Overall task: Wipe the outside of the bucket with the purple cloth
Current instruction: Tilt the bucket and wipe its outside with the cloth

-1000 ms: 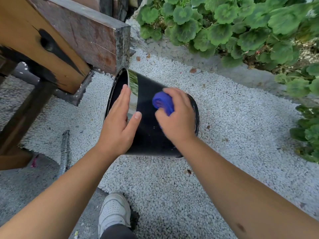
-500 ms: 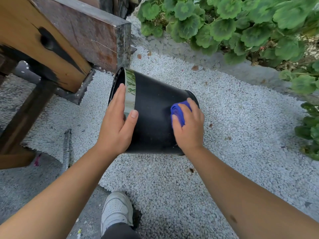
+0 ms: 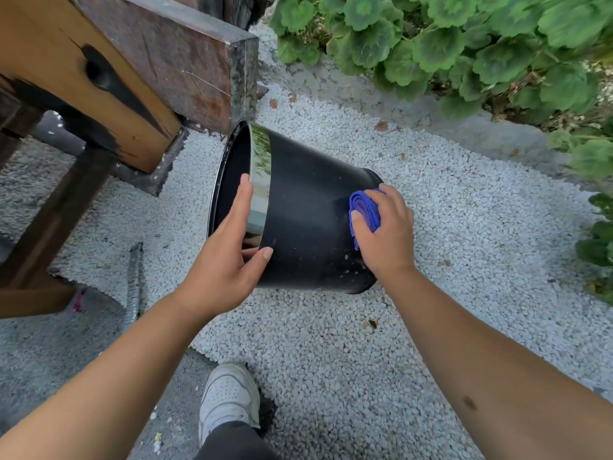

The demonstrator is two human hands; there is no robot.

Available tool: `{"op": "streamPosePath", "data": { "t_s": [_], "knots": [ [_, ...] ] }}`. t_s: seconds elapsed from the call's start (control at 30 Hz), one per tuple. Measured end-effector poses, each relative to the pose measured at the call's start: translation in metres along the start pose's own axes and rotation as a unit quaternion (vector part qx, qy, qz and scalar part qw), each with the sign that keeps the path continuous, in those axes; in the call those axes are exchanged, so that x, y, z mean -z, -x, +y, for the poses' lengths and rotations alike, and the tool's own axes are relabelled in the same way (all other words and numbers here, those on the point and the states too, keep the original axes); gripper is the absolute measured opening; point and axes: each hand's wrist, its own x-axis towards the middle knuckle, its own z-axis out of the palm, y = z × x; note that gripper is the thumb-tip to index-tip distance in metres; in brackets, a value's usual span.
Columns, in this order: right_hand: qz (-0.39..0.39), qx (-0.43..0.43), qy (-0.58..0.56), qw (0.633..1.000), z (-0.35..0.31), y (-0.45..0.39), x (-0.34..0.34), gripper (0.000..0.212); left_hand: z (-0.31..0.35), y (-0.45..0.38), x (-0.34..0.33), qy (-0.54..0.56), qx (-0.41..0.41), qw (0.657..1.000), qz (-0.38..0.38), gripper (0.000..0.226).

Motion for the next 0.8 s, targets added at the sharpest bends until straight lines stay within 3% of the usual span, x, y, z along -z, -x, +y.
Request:
{"op": "streamPosePath", "data": {
  "t_s": [0.13,0.3,0.5,0.6,0.7,0.8],
  "knots": [
    [0.004,-0.007,-0.032,0.999,-0.007,-0.018,0.007,0.041,0.018,-0.014,0.017,0.017,-0.004,1.0,0.006,0.095],
    [-0.027,0.012,-0.052,0.998,-0.016,-0.036,0.008,0.031,0.028,-0.026,0.033,-0.02,-0.051,0.997,-0.058,0.095],
    [-0.01,0.0,-0.024,1.0,-0.017,-0.035,0.004,0.034,0.04,-0.03,0.015,-0.133,-0.056,0.99,0.003,0.082],
    [-0.004,0.005,-0.048,0.999,-0.028,-0.033,0.011,0.04,0.04,-0.039,0.018,-0.138,-0.022,0.99,0.021,0.082],
    [0.014,0.05,-0.094,0.994,-0.061,-0.032,0.019,0.045,0.031,-0.046,0.024,-0.105,-0.005,0.994,0.034,0.079],
    [-0.002,0.187,-0.101,0.977,-0.109,-0.021,0.012,0.046,0.025,-0.05,0.026,-0.072,-0.022,0.996,0.057,0.084]
  ]
}}
